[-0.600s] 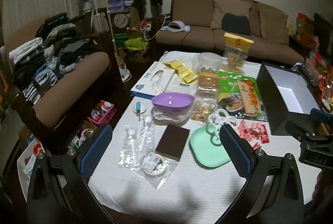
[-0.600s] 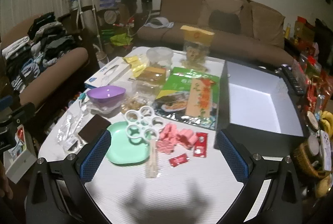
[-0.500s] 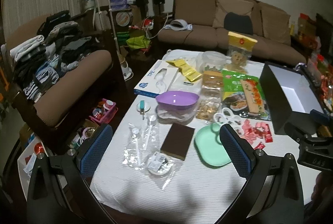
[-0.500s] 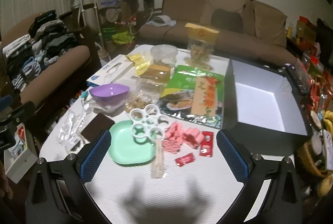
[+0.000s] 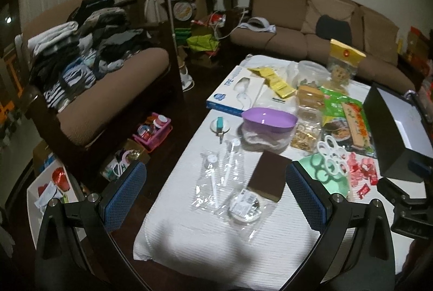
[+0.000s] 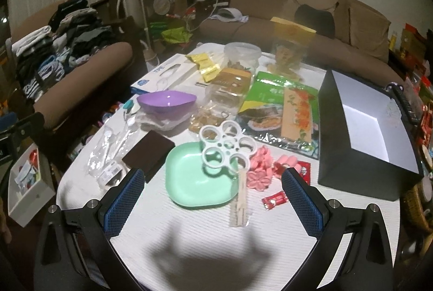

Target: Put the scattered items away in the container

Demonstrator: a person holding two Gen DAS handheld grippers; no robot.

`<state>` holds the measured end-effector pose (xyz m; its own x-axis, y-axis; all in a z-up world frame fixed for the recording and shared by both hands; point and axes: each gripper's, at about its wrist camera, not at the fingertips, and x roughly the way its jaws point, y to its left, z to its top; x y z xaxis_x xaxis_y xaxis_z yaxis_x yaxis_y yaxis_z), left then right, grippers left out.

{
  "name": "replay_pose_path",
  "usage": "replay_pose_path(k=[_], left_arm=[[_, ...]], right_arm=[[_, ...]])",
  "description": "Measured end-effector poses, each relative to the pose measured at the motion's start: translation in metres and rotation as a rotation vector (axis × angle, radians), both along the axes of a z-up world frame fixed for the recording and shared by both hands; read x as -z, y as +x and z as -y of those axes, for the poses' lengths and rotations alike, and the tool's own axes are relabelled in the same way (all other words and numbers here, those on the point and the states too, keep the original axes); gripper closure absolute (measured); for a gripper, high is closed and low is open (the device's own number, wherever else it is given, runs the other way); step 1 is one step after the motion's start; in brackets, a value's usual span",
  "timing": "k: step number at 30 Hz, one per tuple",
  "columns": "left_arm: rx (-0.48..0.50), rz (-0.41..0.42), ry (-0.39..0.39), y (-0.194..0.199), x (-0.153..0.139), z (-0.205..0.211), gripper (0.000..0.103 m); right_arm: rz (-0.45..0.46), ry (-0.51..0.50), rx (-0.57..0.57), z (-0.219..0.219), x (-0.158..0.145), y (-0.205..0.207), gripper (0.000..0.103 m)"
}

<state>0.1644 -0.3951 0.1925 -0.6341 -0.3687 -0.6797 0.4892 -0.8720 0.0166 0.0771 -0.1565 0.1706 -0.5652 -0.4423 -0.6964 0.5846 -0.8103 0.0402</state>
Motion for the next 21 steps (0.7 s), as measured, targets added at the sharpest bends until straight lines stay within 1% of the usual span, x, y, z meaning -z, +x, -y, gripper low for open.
replay_pose_path(k=[8, 11, 15, 17, 21], left_arm=[[0.007, 0.006, -0.010, 0.006, 0.003, -0.006, 0.000], [0.016, 0.004, -0.001, 0.005, 0.005, -0.010, 0.000], [0.041, -0.004, 0.017, 0.003, 0.010, -0.022, 0.000], [0.055, -0.014, 0.035, 0.004, 0.014, -0.028, 0.000], [0.101, -0.013, 0.105, 0.001, 0.032, -0.043, 0.000]], right_arm=[[-0.002, -0.003, 0.004, -0.002, 0.001, 0.002, 0.000], [-0.009, 0.005, 0.027, -0.013, 0.004, 0.000, 0.000], [0.008, -0.001, 0.066, -0.035, 0.010, -0.011, 0.000], [0.013, -0.005, 0.086, -0.046, 0.013, -0.016, 0.000], [0.016, 0.000, 0.102, -0.068, 0.023, -0.021, 0.000]])
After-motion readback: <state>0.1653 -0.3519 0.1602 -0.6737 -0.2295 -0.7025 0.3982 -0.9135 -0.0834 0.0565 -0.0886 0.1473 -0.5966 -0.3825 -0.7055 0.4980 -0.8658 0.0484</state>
